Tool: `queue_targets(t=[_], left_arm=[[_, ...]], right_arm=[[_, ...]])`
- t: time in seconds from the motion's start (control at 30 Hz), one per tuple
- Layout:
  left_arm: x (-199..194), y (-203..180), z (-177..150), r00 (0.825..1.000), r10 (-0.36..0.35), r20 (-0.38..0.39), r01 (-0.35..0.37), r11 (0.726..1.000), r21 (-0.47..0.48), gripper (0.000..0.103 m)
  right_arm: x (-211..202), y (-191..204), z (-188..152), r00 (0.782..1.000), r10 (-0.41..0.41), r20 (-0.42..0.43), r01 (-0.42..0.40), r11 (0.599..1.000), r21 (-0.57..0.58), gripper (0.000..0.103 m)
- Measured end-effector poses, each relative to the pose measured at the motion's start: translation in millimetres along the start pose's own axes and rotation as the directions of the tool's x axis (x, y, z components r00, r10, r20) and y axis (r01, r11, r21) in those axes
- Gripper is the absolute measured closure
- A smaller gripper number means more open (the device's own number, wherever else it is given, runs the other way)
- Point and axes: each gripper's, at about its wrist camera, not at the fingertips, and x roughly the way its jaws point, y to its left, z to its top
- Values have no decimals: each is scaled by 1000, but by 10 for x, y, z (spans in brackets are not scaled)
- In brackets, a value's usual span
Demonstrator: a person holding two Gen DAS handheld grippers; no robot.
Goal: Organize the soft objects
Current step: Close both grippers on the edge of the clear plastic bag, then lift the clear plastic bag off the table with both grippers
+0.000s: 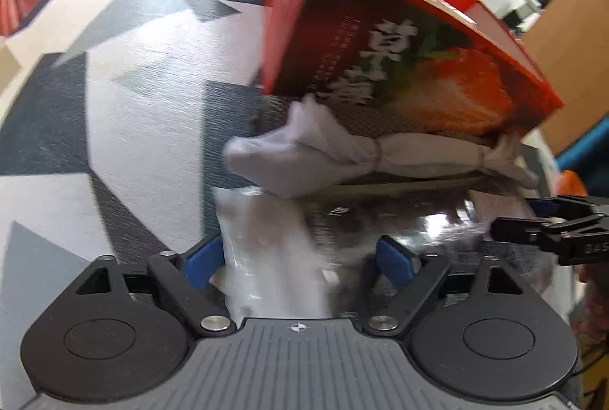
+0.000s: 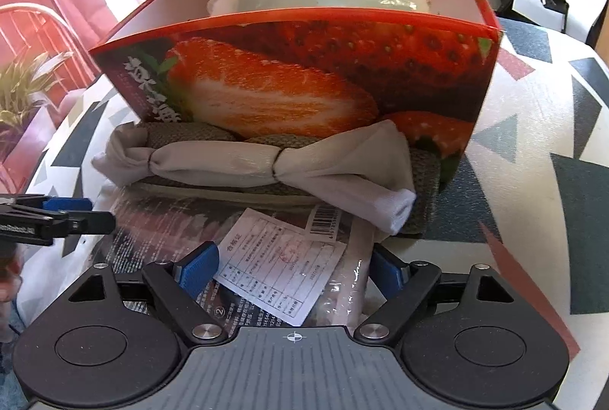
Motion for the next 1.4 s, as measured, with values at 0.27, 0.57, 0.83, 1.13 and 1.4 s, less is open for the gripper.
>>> queue_targets(t=[0.27,0.57,0.83,1.13,1.4], left_arm=[[-161,47,-150,998,-59,-2,59,998,-31,22],[-281,235,-184,985,-171,28,173,982,-73,42],[-305,291,-225,999,-28,44,30,998,-46,38],[-251,585,-147,999,41,15,-39,993,-110,33],[-139,492,-70,999,37,4,-37,996,-87,17]], right_arm=[[-141,149,-38,1000,17,-17,-18,998,-56,23],[-303,182,-21,997,69,-29,-72,991,-116,61],[-213,222,-5,998,35,-44,-41,990,-139,59],[-85,181,10,996,63,-60,-69,992,-104,58],[-29,106,12,992,97,-74,-102,993,-56,54]])
